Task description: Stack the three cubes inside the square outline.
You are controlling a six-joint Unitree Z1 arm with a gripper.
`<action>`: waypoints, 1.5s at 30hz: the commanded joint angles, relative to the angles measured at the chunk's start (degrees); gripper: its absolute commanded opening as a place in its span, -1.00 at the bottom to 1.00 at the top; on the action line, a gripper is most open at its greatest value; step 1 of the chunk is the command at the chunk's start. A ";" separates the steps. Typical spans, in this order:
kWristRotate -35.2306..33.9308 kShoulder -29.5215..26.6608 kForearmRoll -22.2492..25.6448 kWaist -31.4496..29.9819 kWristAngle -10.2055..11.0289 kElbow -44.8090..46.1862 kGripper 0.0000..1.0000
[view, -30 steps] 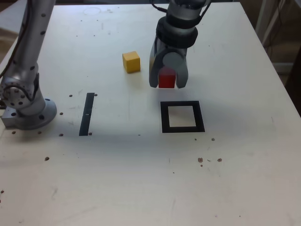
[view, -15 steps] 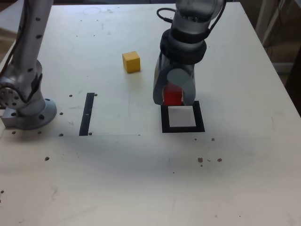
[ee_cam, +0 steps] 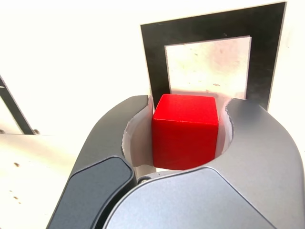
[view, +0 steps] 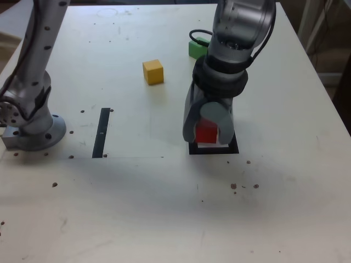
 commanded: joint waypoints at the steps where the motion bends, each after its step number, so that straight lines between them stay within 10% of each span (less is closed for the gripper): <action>1: -0.18 -0.09 -0.38 -0.01 0.51 0.30 -0.44; 19: 1.32 -0.35 -2.03 3.18 1.29 0.20 -0.40; 45: 2.69 1.70 -4.30 3.36 -0.06 2.09 0.54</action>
